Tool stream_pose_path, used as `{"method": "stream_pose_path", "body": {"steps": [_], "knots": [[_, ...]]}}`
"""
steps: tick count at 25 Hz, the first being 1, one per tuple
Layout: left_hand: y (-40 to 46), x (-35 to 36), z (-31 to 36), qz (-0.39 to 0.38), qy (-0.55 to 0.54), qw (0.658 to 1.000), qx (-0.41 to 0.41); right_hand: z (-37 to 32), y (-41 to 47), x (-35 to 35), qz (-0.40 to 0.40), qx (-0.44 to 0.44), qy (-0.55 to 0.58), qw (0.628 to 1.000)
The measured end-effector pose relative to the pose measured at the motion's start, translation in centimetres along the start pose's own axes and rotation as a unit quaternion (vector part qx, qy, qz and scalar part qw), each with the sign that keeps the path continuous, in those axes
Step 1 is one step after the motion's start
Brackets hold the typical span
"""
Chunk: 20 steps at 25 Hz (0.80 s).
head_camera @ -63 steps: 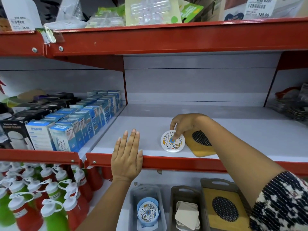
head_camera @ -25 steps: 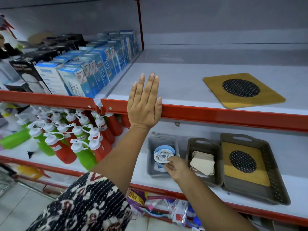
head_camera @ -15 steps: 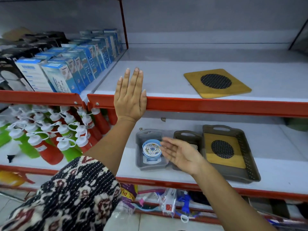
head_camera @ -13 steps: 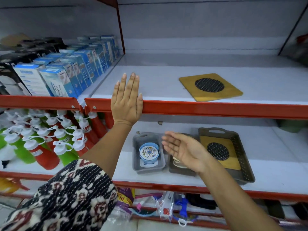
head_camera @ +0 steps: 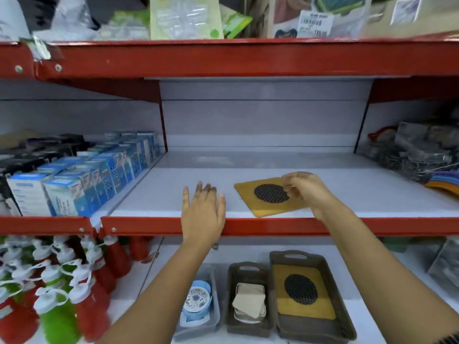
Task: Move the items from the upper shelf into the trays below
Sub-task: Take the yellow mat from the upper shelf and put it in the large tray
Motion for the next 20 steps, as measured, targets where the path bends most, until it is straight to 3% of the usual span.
{"method": "stream_pose_path", "body": {"steps": [2, 4, 6, 8, 10, 13, 15, 18, 20], "knots": [[2.3, 1.0, 2.9, -0.073, -0.007, 0.997, 0.005, -0.2, 2.8, -2.4, 0.033, -0.015, -0.203, 0.979], [3.1, 3.1, 4.9, -0.16, -0.031, 0.987, 0.001, 1.2, 4.5, -3.3, 0.012, 0.02, -0.389, 0.921], [3.4, 4.5, 6.1, -0.224, -0.068, 0.972, -0.022, 2.9, 5.3, -3.7, -0.017, 0.067, -0.489, 0.87], [3.8, 5.4, 6.6, -0.267, -0.099, 0.957, -0.052, 3.4, 5.7, -3.7, -0.03, 0.086, -0.495, 0.864], [4.1, 6.6, 7.0, -0.303, -0.159, 0.934, -0.099, 3.2, 6.0, -3.5, -0.022, 0.09, -0.453, 0.886], [3.3, 7.8, 8.2, -0.338, -0.377, 0.833, -0.222, 3.1, 6.1, -3.7, -0.005, 0.116, -0.387, 0.915], [3.0, 7.1, 8.2, -0.292, -0.46, 0.788, -0.287, 2.8, 5.9, -3.4, -0.003, 0.112, -0.367, 0.924], [3.2, 6.0, 6.2, -0.213, -0.442, 0.801, -0.344, 2.7, 5.8, -2.5, -0.012, 0.099, -0.388, 0.916], [3.2, 5.9, 5.6, -0.19, -0.483, 0.77, -0.371, 3.0, 5.5, -1.6, -0.023, 0.105, -0.382, 0.918]]}}
Point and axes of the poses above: each hand's wrist, its own y-axis towards the middle knuckle, its own x-axis out of the palm, z = x × y, the point moved 10 cm from there along y, towards the middle knuckle, and after that the axes turned 4 degrees about y, right-handed, at the moved point
